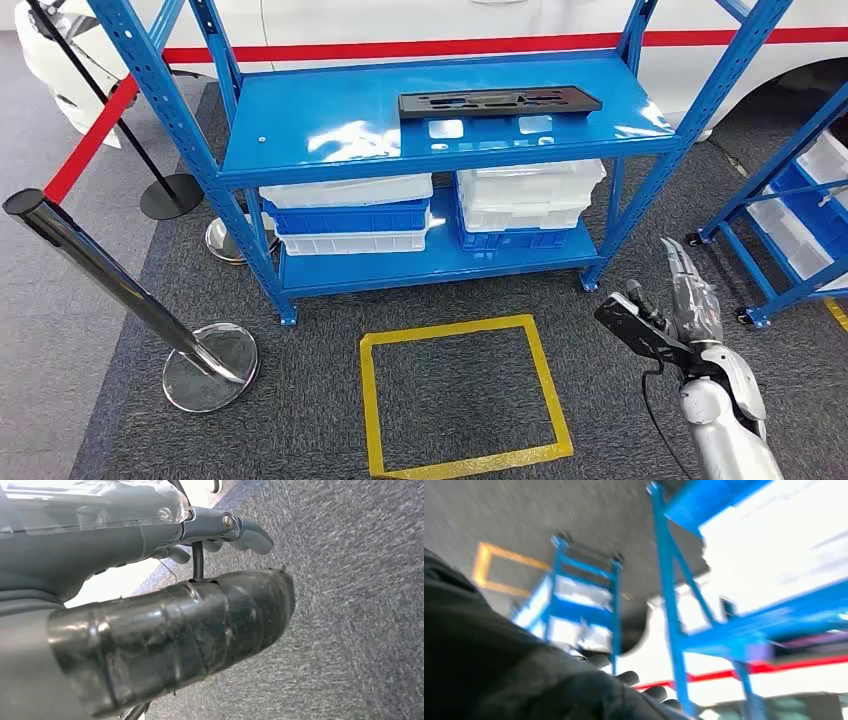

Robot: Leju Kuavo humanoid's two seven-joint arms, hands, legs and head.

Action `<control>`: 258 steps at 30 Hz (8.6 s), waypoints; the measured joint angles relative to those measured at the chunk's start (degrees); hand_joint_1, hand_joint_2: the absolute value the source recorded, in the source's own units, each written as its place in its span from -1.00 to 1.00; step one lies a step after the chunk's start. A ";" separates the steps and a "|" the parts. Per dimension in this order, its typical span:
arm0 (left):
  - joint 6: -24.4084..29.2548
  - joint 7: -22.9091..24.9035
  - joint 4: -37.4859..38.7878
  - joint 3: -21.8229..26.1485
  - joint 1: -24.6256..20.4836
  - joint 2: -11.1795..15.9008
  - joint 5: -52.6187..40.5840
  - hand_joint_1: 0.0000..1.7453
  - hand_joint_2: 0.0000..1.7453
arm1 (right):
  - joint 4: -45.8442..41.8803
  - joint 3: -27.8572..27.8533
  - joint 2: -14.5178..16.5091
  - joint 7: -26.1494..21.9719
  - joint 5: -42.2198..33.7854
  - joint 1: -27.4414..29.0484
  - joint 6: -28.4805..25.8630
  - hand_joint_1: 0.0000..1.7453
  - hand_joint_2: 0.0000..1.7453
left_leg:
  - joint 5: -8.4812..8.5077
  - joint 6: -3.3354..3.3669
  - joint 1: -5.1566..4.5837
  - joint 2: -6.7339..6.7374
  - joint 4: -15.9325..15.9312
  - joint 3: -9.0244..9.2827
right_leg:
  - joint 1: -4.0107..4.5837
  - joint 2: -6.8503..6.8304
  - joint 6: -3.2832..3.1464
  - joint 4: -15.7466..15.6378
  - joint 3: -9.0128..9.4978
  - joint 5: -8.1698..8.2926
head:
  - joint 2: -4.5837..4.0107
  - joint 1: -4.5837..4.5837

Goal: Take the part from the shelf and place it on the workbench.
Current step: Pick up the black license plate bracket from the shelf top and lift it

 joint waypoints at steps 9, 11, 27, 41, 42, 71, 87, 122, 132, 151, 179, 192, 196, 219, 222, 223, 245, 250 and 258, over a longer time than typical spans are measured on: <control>-2.37 -0.23 0.69 1.42 -0.17 0.36 -2.61 -1.00 -1.00 | -6.84 13.40 -5.07 -0.97 6.95 -2.44 -1.80 -1.00 -1.00 | 0.02 -0.02 0.01 -0.01 0.00 0.04 | 0.01 -0.02 0.00 0.01 -0.05 0.00 | 0.00 0.00; -3.06 -0.34 0.88 1.70 -0.21 0.47 -3.31 -1.00 -1.00 | -8.22 16.49 -6.26 -1.05 8.57 -2.77 -2.32 -1.00 -1.00 | 0.03 -0.02 0.01 -0.01 0.00 0.03 | 0.01 -0.01 0.00 0.01 -0.06 0.00 | 0.00 0.00; -5.22 -1.80 1.42 2.42 -0.45 0.90 -6.44 -1.00 -1.00 | -13.07 26.40 -10.63 -1.62 13.20 -3.34 -4.42 -1.00 -1.00 | 0.02 -0.02 0.00 -0.01 0.00 0.02 | 0.01 -0.01 0.00 0.00 -0.09 0.00 | 0.00 0.00; -5.33 -2.36 1.55 2.42 -0.62 1.10 -7.39 -1.00 -1.00 | -14.31 27.01 -11.40 0.49 14.79 -2.49 -5.07 -1.00 -1.00 | 0.06 0.49 -0.19 0.06 0.36 0.03 | -0.34 0.23 0.44 -0.41 -0.19 0.33 | 0.00 -0.01; -5.33 -2.42 1.55 2.42 -0.66 1.19 -7.51 -1.00 -1.00 | -14.33 26.91 -11.54 0.73 14.89 -2.42 -5.26 -1.00 -1.00 | 0.30 0.78 -0.18 0.16 -0.04 0.15 | -0.31 0.36 0.68 -0.62 -0.13 0.48 | 0.00 0.00; -5.34 -2.75 2.09 2.51 -0.61 1.74 -8.31 -1.00 -1.00 | -15.93 19.57 -11.93 0.05 13.44 0.86 -4.35 -1.00 1.00 | 1.18 6.02 -2.59 1.76 1.62 -2.53 | 1.30 -3.20 -1.61 0.80 -0.82 -0.37 | 0.00 0.30; -5.60 -3.21 2.19 2.83 -0.84 1.23 -9.28 -1.00 -1.00 | -16.14 21.58 -9.85 -0.62 13.38 -2.07 -0.24 -1.00 1.00 | 0.43 0.35 -0.08 2.15 0.23 -0.74 | -1.51 -3.62 1.69 1.26 -1.50 0.06 | 0.00 0.31; -6.05 -4.02 2.30 2.81 -1.00 1.36 -11.31 -1.00 -1.00 | -4.02 31.62 -3.09 2.09 11.67 -16.35 -0.21 -1.00 1.00 | -1.73 -0.09 -0.60 2.03 5.20 -3.80 | -0.97 -4.12 -0.62 -0.17 -1.26 0.98 | 0.00 0.34; -6.40 -3.98 2.36 2.81 -0.81 1.37 -11.34 -1.00 -1.00 | -1.34 31.62 -2.80 2.15 11.08 -16.98 -0.38 -1.00 1.00 | 3.09 -0.12 -0.22 1.74 0.58 -3.67 | -0.87 -3.77 0.41 -0.20 -0.06 -0.12 | 0.00 0.37; -6.32 -3.83 2.42 2.83 -0.83 0.64 -11.76 -1.00 -1.00 | -0.36 30.47 -3.02 1.30 11.58 -15.47 -1.33 -1.00 1.00 | 0.16 0.65 -0.93 2.00 1.03 -1.54 | -0.47 -3.94 -0.34 -0.74 -1.17 1.22 | 0.00 0.37; -6.31 -4.22 2.54 3.02 -0.70 0.25 -12.52 -1.00 -1.00 | -0.38 28.23 -3.09 1.49 13.48 -14.44 -1.33 -1.00 1.00 | -0.17 1.37 -0.82 1.54 -0.33 0.91 | 0.47 -4.10 -0.60 -0.34 -3.23 1.82 | 0.00 0.24; -6.26 -4.29 2.60 3.51 -0.56 0.34 -12.61 -1.00 -1.00 | -0.32 27.53 -3.02 1.50 13.53 -14.49 -1.33 -1.00 1.00 | 3.95 -0.03 -0.41 1.61 1.53 -5.11 | -0.33 -3.74 -0.64 -1.41 3.44 -2.05 | 0.00 -0.07; -6.26 -4.29 2.62 3.74 -0.50 0.40 -12.62 -1.00 -1.00 | -0.35 27.42 -2.93 1.49 13.53 -14.50 -1.33 -1.00 1.00 | 4.09 1.65 -0.51 1.57 -0.48 -3.80 | -0.17 -3.77 0.66 -0.41 3.99 -2.61 | 0.00 -0.04; -6.32 -4.72 2.71 3.88 -0.68 0.40 -14.11 -1.00 -1.00 | 5.85 23.25 -2.51 3.13 13.70 -16.88 -1.68 -1.00 1.00 | -2.39 -0.24 -0.39 1.50 13.06 -8.87 | -0.17 -3.88 -1.40 -0.36 0.40 -0.27 | 0.00 0.06; -6.36 -4.94 2.72 3.88 -0.75 0.58 -14.47 -1.00 -1.00 | 9.50 23.25 -1.36 2.62 15.01 -19.09 -1.89 -1.00 1.00 | 3.59 1.29 -1.02 1.58 3.05 -6.06 | 0.08 -3.69 -1.22 -0.51 1.87 -1.30 | 0.00 0.07; -6.37 -4.99 2.73 3.88 -0.82 0.67 -14.58 -1.00 -1.00 | 10.59 23.27 -0.85 2.44 15.45 -19.67 -2.02 -1.00 1.00 | 3.99 1.81 -1.26 1.55 1.37 -5.50 | 0.07 -3.65 -1.01 -0.61 2.02 -1.52 | 0.00 0.07; -6.61 -5.68 2.75 3.88 -1.18 0.67 -15.66 -1.00 -1.00 | 19.00 26.36 4.71 2.44 17.83 -23.48 -2.19 -1.00 1.00 | -3.14 -0.84 0.08 1.46 8.20 -3.18 | -1.05 -4.11 -0.89 1.03 -1.97 0.46 | 0.00 0.31; -6.66 -5.85 2.75 3.88 -0.91 0.63 -15.80 -1.00 -1.00 | 19.46 26.99 5.87 2.42 17.88 -23.49 -2.09 -1.00 1.00 | -1.65 0.21 -0.38 1.47 13.77 -10.04 | 0.09 -3.79 -1.57 0.95 0.20 -1.28 | 0.00 0.31; -6.78 -5.88 2.80 3.88 -0.89 1.19 -16.16 -1.00 -1.00 | 20.12 29.08 9.22 2.12 18.69 -23.97 -1.59 -1.00 1.00 | 5.67 3.83 -1.72 1.60 -1.36 -4.44 | 0.16 -3.68 -0.41 -0.04 2.46 -3.07 | 0.00 0.50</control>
